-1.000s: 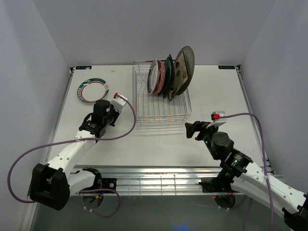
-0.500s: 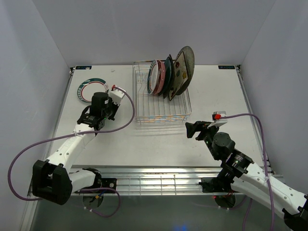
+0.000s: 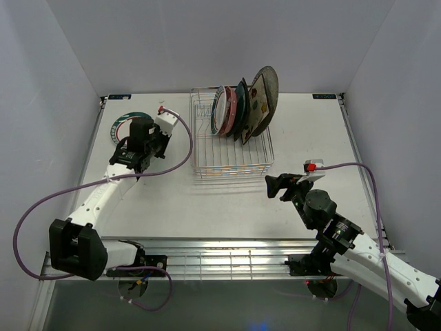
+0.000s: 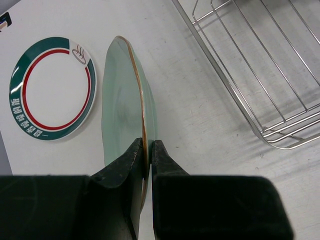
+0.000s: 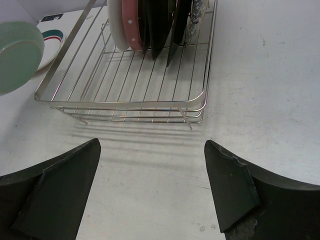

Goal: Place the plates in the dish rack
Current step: Pick up the plate from the corner of the board.

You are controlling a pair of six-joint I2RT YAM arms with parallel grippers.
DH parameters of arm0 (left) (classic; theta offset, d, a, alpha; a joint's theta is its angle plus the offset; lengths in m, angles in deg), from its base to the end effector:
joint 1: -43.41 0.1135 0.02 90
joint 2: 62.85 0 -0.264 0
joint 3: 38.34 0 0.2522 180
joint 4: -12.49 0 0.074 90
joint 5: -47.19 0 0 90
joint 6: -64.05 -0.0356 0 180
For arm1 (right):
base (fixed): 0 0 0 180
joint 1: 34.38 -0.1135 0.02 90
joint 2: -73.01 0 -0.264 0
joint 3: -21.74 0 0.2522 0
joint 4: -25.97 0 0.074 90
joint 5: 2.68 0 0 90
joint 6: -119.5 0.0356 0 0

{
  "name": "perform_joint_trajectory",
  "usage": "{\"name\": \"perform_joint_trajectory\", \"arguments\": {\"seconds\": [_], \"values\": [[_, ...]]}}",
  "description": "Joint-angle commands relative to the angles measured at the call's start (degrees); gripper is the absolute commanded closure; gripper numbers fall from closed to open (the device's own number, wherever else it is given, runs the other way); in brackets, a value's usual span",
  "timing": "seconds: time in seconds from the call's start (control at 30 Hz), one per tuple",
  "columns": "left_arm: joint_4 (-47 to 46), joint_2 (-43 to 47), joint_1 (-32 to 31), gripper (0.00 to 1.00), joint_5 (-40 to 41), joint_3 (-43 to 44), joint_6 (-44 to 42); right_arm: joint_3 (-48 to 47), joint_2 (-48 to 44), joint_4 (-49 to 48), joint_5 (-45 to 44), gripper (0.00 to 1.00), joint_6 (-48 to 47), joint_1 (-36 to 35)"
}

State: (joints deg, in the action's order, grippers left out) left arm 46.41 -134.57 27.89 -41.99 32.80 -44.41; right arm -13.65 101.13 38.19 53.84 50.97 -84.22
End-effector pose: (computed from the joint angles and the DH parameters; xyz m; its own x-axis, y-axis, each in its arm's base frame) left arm 0.2696 -0.0744 0.2995 -0.4366 0.4498 -0.7792 0.4158 0.8689 0.2686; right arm 0.1057 0.0948 0.2609 -0.1554 0.2893 -0.9446 -0.2430 0.9156 0.3204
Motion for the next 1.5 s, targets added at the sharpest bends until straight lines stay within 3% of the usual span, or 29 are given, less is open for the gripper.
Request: {"name": "perform_joint_trajectory", "arguments": {"seconds": [0.0, 0.43, 0.93, 1.47], "values": [[-5.1, 0.4, 0.8, 1.0, -0.4, 6.1, -0.1, -0.3, -0.5, -2.7, 0.3, 0.1, 0.0, 0.0], [-6.4, -6.1, 1.6, 1.0, -0.7, 18.6, 3.3, -0.3, -0.7, -2.7, 0.6, 0.1, -0.1, 0.0], [-7.1, -12.4, 1.5, 1.0, -8.9, 32.9, 11.2, -0.3, -0.8, -2.7, 0.8, 0.1, -0.3, 0.0], [-9.2, -17.0, -4.9, 1.0, -3.7, 40.6, 12.7, -0.1, -2.0, -2.8, 1.5, 0.1, -0.3, 0.0]]}}
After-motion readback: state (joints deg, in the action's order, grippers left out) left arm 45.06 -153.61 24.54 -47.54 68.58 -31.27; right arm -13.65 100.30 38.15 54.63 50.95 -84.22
